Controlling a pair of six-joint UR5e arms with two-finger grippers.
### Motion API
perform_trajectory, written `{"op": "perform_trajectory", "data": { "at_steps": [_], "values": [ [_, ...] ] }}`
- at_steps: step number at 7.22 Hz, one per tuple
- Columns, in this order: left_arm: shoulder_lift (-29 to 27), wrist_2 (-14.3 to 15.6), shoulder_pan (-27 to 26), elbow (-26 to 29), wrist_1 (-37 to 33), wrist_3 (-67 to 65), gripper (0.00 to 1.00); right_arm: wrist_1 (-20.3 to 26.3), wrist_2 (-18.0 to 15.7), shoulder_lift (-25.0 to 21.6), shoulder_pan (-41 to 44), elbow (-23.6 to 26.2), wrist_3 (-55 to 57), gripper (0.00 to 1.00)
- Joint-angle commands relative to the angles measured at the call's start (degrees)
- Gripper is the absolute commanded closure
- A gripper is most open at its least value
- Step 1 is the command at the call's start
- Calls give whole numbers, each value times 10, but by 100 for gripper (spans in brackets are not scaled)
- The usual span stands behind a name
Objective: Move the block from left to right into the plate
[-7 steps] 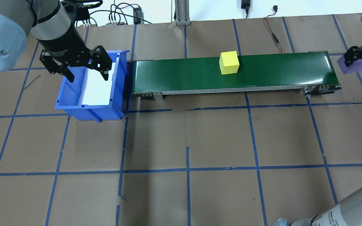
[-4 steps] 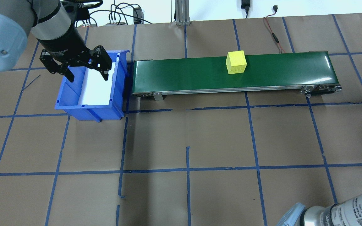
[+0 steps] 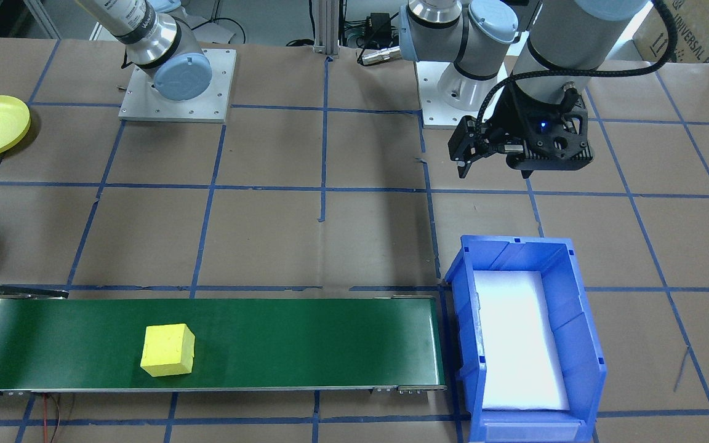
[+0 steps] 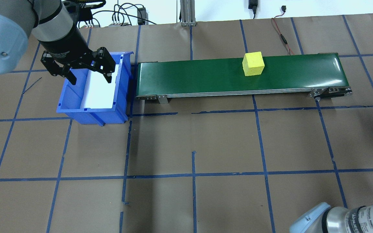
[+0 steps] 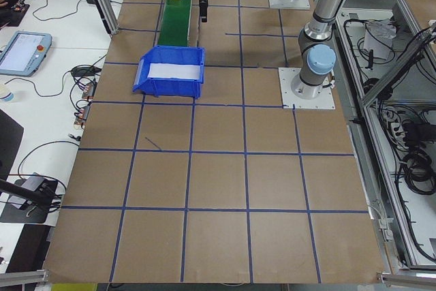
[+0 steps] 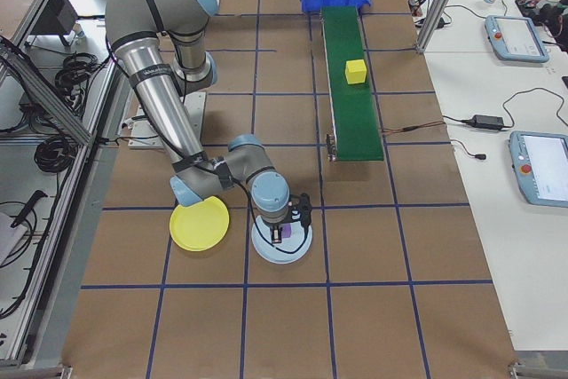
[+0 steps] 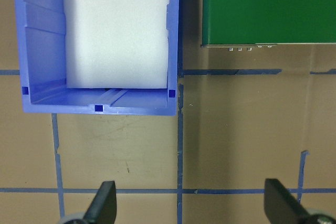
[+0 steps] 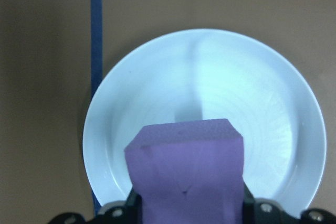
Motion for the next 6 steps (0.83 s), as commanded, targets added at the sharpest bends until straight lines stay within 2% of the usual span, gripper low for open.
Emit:
{"op": "perform_trajectory", "data": {
  "at_steps": [1,2,3,4,5,6],
  "values": [
    [0,0,0,0,0,0,0,2,4,-22,1,-6,5,0],
    [0,0,0,0,0,0,0,29,4,-36,32,-53,79,0],
    [0,-1,0,0,0,-1,0,106,3,-39,90,-106,132,0],
    [0,-1,0,0,0,1,0,118,5,-39,150,-132,202,0],
    [0,0,0,0,0,1,0,118,14,-39,197,-134,229,0],
    [0,0,0,0,-1,1,0,114,60,-38,241,-135,234,0]
  ]
}}
